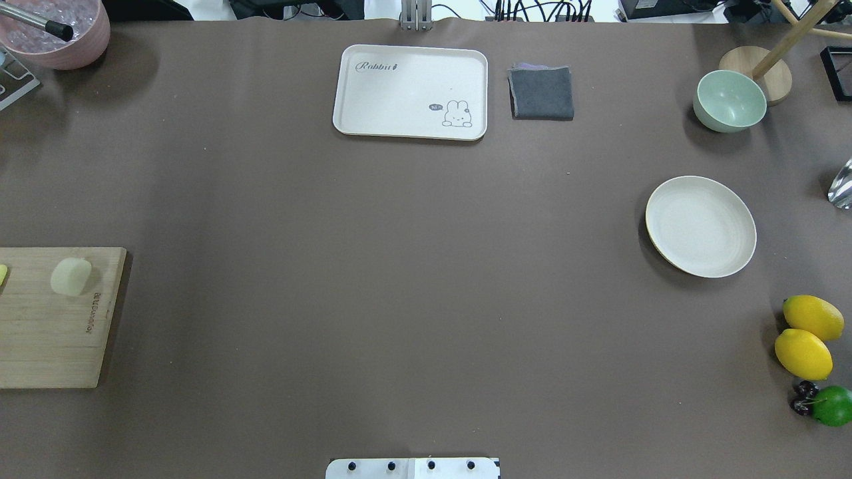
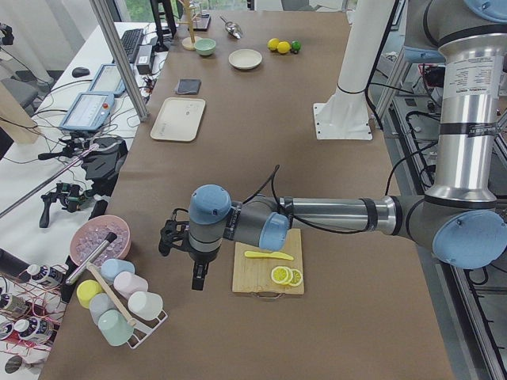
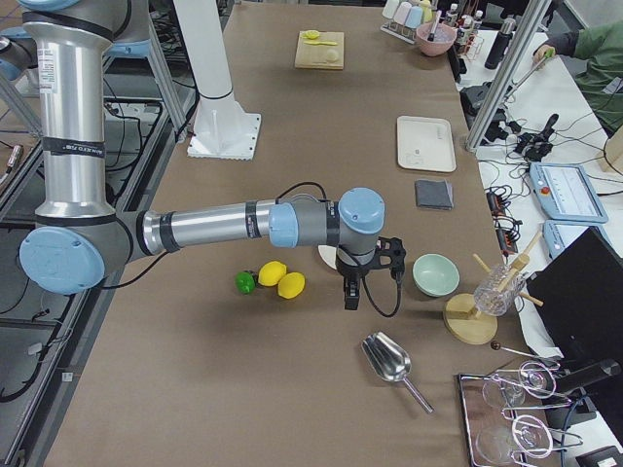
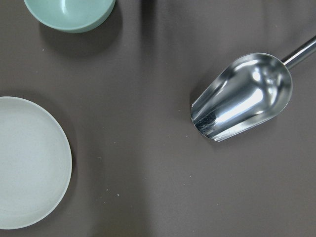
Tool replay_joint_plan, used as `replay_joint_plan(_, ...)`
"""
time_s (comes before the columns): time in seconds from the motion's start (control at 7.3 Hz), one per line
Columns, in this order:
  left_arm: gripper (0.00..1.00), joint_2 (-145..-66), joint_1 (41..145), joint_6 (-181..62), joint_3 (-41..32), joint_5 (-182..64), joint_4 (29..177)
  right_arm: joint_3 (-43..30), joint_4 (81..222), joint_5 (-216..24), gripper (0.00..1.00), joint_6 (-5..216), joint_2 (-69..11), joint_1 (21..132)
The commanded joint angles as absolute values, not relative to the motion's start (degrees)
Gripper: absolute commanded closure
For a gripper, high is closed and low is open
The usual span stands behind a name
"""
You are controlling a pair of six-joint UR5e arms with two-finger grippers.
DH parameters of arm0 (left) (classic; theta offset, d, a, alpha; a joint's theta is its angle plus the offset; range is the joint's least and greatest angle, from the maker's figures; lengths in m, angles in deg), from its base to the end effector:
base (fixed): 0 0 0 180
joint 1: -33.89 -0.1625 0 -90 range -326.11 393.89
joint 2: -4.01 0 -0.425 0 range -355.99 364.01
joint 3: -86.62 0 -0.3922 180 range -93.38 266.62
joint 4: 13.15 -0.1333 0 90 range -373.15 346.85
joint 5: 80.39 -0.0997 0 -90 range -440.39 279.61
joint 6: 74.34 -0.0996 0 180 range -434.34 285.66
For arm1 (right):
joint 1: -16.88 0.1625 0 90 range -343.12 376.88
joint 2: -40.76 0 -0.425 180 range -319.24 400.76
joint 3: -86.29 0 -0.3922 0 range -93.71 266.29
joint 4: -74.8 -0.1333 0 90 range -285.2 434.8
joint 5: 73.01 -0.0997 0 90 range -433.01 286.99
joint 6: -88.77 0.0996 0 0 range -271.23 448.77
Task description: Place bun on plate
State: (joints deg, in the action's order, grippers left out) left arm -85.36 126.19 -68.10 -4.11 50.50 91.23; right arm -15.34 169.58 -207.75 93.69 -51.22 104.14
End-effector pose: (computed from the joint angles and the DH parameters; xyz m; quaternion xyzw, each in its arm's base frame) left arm -0.0882 -0.4997 0.6348 0.1061 0.3504 -0.0253 0.9302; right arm 0.0403 -0.4798 0.5835 0.0138 -0.3820 0.0014 0.9241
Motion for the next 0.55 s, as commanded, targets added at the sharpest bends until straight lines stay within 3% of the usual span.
replay_joint_plan(0.0,0.02,-85.37,126.17,-68.02,-4.08,50.48,91.26,-15.22,169.64,-207.74,0.00,93.69,-51.08,104.06)
replay_joint_plan(0.41,0.02,-85.46,126.17,-67.93,-4.25,50.57,91.26,-15.22,169.64,-207.74,0.00,93.69,-50.91,104.06)
